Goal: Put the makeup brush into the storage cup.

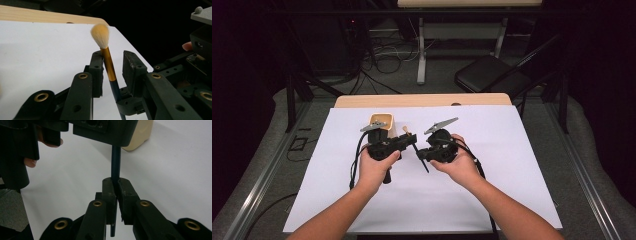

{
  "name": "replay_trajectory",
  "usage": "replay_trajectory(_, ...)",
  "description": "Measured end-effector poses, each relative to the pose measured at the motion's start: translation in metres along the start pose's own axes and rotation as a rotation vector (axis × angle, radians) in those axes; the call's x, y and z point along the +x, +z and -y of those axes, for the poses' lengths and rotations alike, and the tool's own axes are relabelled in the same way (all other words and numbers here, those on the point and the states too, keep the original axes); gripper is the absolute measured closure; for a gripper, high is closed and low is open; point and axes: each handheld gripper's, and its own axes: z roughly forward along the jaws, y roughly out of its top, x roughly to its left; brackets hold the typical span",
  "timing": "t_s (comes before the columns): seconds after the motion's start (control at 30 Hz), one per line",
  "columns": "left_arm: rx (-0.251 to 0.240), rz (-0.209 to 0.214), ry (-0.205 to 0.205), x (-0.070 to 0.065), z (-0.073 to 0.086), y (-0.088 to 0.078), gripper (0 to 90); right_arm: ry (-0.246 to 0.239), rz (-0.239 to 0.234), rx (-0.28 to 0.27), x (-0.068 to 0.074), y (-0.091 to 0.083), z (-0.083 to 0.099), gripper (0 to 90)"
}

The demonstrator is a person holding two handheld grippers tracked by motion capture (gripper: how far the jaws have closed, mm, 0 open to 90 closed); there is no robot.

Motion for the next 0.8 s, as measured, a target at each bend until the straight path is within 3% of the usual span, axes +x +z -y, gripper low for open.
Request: replay_trajectory(0.8, 0.014, 0.007, -0.089, 0.0042, 0.0026, -0.0007, 81.2, -0.002, -0.007, 0.016, 0.0013, 0.0037, 0.0022, 83.8)
